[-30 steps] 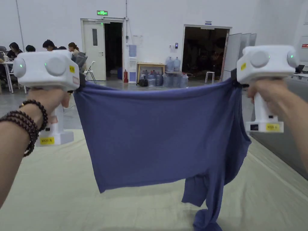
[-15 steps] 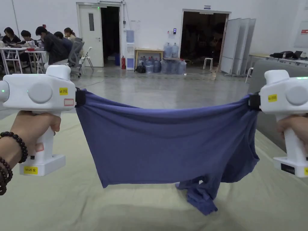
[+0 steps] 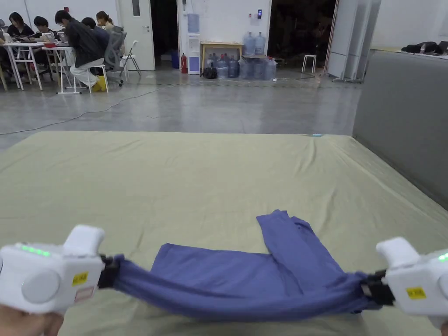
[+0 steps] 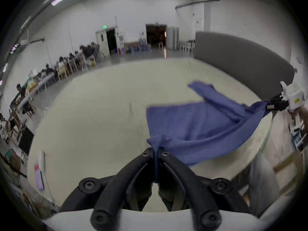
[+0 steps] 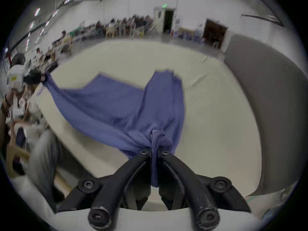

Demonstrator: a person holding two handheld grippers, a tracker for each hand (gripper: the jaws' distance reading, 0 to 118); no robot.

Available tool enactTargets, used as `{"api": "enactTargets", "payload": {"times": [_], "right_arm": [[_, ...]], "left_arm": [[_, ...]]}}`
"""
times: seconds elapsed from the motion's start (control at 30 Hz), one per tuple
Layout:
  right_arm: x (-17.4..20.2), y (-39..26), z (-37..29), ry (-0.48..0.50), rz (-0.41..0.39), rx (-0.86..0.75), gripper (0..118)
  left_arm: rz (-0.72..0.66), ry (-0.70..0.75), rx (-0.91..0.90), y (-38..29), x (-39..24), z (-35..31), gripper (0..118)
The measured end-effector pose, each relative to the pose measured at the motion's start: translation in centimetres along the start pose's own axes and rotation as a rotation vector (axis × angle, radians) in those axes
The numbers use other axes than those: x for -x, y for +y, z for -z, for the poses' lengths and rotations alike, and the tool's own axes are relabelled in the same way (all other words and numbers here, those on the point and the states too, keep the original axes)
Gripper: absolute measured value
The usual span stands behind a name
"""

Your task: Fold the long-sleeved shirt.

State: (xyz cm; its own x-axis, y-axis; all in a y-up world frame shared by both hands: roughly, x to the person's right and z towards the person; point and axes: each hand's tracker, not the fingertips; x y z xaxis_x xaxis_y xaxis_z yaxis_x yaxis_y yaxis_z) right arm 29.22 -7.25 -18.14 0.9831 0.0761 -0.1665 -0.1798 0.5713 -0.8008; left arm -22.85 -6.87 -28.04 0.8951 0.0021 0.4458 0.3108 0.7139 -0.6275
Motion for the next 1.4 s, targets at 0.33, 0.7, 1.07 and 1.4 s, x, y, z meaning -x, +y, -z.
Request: {"api": "enactTargets", "payload": {"times": [0.33, 0.7, 1.07, 1.4], "right_arm": [[3.0, -6.7, 6.5, 0.121, -0.195, 0.428, 3], [-0.1, -1.8, 2.5, -0.001, 0.037, 0.107, 99], [-0.1, 1.5, 5.8, 0.047, 0.192, 0.014, 0], [-0.6, 6.6, 9.0, 0.051, 0.165, -0.021, 0]], "left_arm": [[0.053, 0.003, 0.349, -9.6, 0.0, 3.0, 0], [-0.098, -0.015, 0.103, -3.9, 2.3, -0.5, 117], [-0.091, -0.006, 0.040, 4.0, -0.1, 7.1, 0], [-0.167, -0.056, 0.053, 7.2, 0.6, 15.1, 0]]}}
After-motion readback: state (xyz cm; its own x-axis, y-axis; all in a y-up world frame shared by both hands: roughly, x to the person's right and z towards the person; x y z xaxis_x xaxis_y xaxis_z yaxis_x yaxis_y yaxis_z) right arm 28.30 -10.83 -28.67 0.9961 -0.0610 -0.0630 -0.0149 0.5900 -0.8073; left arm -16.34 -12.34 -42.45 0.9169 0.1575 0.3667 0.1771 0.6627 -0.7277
